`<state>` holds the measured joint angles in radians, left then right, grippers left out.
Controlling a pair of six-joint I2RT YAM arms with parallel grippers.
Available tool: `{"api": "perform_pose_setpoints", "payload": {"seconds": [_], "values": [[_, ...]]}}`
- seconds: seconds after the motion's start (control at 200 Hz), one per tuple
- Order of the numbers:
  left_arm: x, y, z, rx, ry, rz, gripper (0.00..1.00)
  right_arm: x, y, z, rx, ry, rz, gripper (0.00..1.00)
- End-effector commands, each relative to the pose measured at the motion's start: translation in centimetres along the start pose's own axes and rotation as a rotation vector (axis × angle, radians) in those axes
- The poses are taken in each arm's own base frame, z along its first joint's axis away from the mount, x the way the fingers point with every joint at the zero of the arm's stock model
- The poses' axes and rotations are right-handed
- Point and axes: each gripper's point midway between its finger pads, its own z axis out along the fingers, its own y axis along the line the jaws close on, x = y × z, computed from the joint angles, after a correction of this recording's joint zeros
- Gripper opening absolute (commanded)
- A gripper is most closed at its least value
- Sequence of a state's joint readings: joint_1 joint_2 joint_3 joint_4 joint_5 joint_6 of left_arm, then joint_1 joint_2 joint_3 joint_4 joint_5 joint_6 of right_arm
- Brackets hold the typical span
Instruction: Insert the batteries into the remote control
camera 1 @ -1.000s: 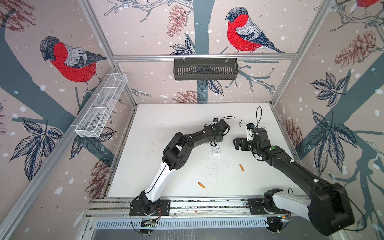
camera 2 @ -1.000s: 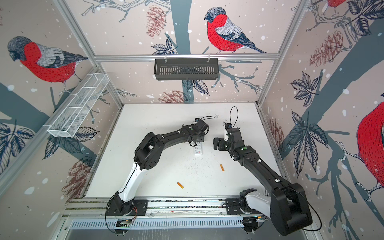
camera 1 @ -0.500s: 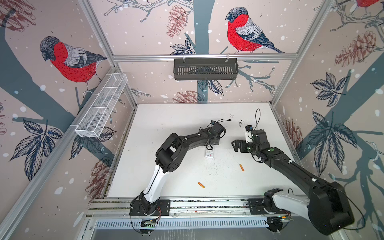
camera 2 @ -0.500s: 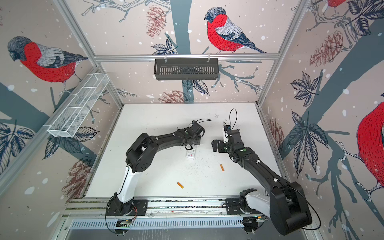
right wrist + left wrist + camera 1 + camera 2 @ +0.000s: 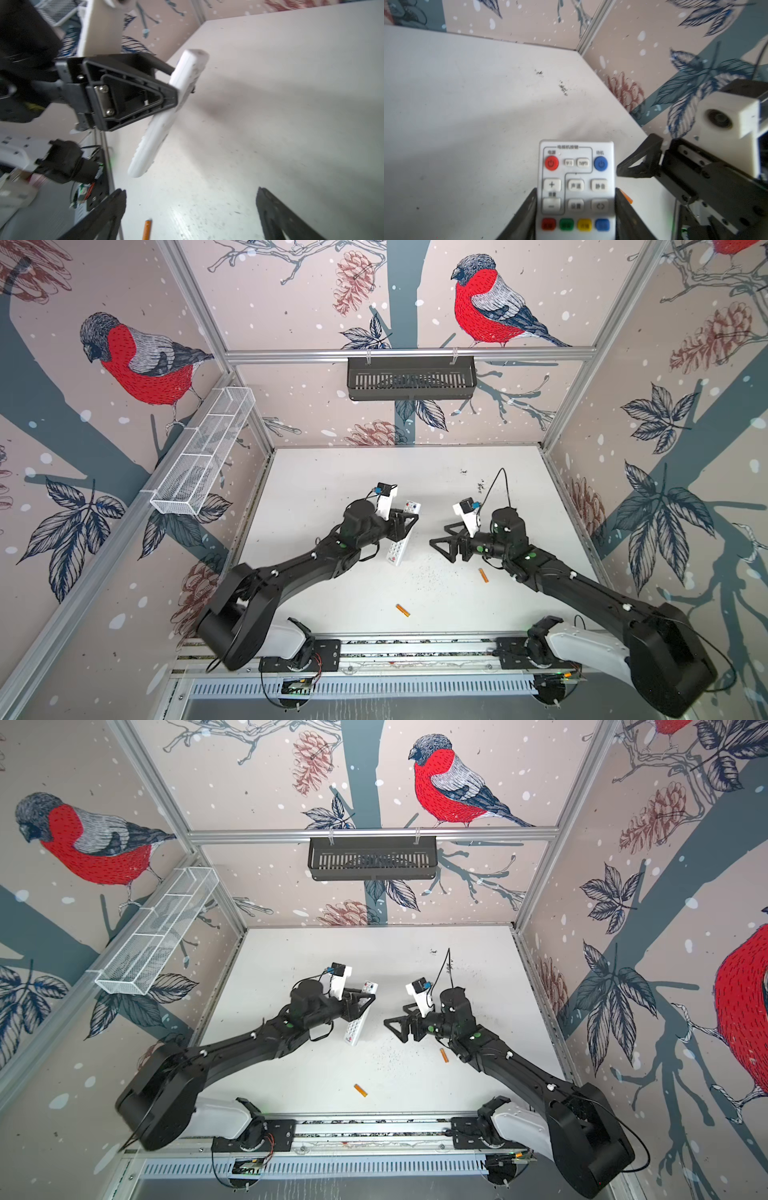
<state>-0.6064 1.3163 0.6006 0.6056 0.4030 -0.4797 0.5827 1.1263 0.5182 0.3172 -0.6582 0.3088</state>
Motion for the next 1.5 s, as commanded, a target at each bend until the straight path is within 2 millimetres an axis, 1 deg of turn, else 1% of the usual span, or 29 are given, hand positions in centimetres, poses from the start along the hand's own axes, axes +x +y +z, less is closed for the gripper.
{"api": "perform_pose_setpoints", "payload": {"seconds": [0.0, 0.175, 0.23, 0.305, 0.415, 0.495, 0.52, 0.65, 0.735, 0.785, 0.86, 0.981, 1.046, 1.111, 1.141, 1.186, 1.211, 1.241, 1.286, 1.341, 1.366, 1.421, 1.496], "values": [[-4.4, -5.8, -3.3, 0.261, -0.183, 0.066, 0.5, -2.2, 4.5, 0.8, -0.18, -0.072, -0.128, 1.0], [-6.1, -9.8, -7.6, 0.459, -0.276, 0.083, 0.51, -2.2, 8.4, 2.1, -0.312, -0.079, -0.188, 1.0], [-6.3, -10.7, -8.5, 0.506, -0.287, 0.086, 0.51, -2.3, 9.6, 2.5, -0.343, -0.075, -0.213, 0.99], [-6.5, -11.6, -9.4, 0.554, -0.294, 0.092, 0.51, -2.7, 10.7, 2.9, -0.366, -0.089, -0.234, 0.99], [-6.6, -12.5, -10.9, 0.616, -0.334, 0.094, 0.51, -3.3, 12.1, 3.1, -0.418, -0.107, -0.249, 0.99], [-6.7, -13.1, -11.9, 0.667, -0.357, 0.086, 0.51, -3.9, 13.2, 2.9, -0.456, -0.129, -0.268, 0.99], [-6.7, -13.3, -12.1, 0.683, -0.358, 0.082, 0.51, -3.5, 13.0, 3.5, -0.458, -0.112, -0.258, 1.0], [-6.7, -14.0, -12.8, 0.749, -0.372, 0.07, 0.51, -4.0, 14.1, 3.9, -0.493, -0.117, -0.28, 1.0], [-6.6, -13.9, -12.8, 0.764, -0.374, 0.06, 0.51, -4.1, 14.5, 4.3, -0.513, -0.11, -0.286, 1.0], [-6.5, -13.8, -12.7, 0.764, -0.372, 0.055, 0.5, -4.2, 14.7, 4.6, -0.516, -0.107, -0.286, 0.98], [-6.4, -13.6, -12.5, 0.76, -0.369, 0.048, 0.5, -4.4, 14.6, 4.8, -0.512, -0.114, -0.281, 0.89], [-6.2, -13.4, -12.2, 0.749, -0.363, 0.046, 0.5, -4.6, 14.1, 5.4, -0.485, -0.113, -0.263, 0.65], [-6.2, -13.2, -12.1, 0.739, -0.359, 0.046, 0.51, -4.6, 13.8, 5.7, -0.468, -0.11, -0.252, 0.58], [-6.1, -13.0, -11.9, 0.729, -0.354, 0.043, 0.54, -4.7, 13.4, 5.9, -0.44, -0.115, -0.242, 0.5], [-6.0, -13.0, -11.8, 0.725, -0.349, 0.042, 0.56, -4.8, 13.2, 5.9, -0.428, -0.115, -0.236, 0.47], [-5.9, -12.7, -11.6, 0.713, -0.344, 0.037, 0.65, -4.9, 12.8, 6.1, -0.408, -0.113, -0.228, 0.42], [-5.9, -12.6, -11.5, 0.704, -0.342, 0.037, 0.67, -5.0, 12.5, 6.1, -0.392, -0.112, -0.219, 0.4], [-5.8, -12.4, -11.3, 0.692, -0.338, 0.034, 0.72, -4.9, 12.3, 6.2, -0.381, -0.108, -0.213, 0.39], [-5.6, -11.8, -10.8, 0.661, -0.326, 0.025, 0.82, -4.9, 12.0, 6.2, -0.366, -0.106, -0.21, 0.37], [-5.4, -11.1, -10.3, 0.622, -0.313, 0.017, 0.88, -5.0, 11.6, 6.3, -0.335, -0.101, -0.202, 0.34], [-5.3, -10.8, -10.1, 0.603, -0.306, 0.014, 0.92, -4.9, 11.4, 6.4, -0.323, -0.095, -0.2, 0.33], [-5.0, -9.9, -9.4, 0.546, -0.284, 0.005, 0.96, -5.0, 10.8, 6.5, -0.282, -0.089, -0.194, 0.31], [-4.5, -7.8, -8.1, 0.42, -0.25, -0.011, 0.96, -5.0, 9.6, 6.7, -0.202, -0.068, -0.181, 0.3]]}}
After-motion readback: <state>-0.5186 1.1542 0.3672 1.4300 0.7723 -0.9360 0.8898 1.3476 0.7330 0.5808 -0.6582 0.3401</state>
